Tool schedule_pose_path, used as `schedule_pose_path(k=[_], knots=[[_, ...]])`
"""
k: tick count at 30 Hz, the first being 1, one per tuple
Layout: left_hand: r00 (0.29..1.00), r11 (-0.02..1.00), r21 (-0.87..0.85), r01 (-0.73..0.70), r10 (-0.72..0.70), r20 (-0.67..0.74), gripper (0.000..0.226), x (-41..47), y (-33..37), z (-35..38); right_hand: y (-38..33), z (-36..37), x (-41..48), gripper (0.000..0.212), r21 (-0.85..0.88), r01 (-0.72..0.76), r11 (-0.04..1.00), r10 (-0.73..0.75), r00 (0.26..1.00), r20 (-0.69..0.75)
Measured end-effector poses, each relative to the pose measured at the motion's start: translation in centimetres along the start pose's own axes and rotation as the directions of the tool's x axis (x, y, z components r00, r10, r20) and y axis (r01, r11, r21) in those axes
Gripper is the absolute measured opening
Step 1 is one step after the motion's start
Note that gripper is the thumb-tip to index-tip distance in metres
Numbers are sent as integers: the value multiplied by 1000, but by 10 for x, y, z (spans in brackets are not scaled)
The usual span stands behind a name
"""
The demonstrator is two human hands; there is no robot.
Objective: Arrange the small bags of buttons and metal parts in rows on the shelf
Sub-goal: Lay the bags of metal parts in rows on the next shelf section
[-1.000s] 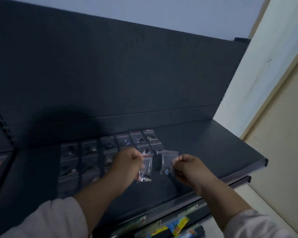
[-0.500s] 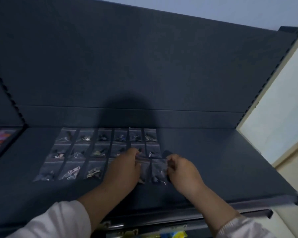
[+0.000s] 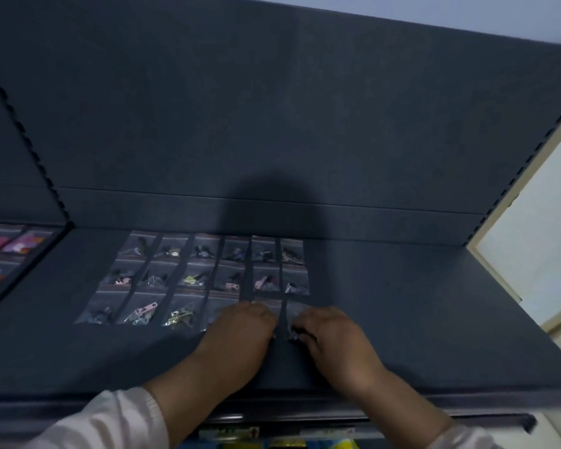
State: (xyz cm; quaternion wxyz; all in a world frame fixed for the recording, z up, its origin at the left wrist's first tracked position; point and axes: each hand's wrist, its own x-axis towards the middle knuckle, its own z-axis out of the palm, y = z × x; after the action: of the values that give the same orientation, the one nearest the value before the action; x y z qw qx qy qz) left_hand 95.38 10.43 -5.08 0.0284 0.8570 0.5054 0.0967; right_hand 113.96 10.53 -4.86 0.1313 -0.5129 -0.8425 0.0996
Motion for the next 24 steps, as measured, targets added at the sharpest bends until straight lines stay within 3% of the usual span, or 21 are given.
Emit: schedule_pose_path(k=[24], knots=[[997, 993, 96, 67, -64, -38, 27, 5, -5, -2, 4, 7, 16, 20, -38, 74, 997, -76, 996, -53]])
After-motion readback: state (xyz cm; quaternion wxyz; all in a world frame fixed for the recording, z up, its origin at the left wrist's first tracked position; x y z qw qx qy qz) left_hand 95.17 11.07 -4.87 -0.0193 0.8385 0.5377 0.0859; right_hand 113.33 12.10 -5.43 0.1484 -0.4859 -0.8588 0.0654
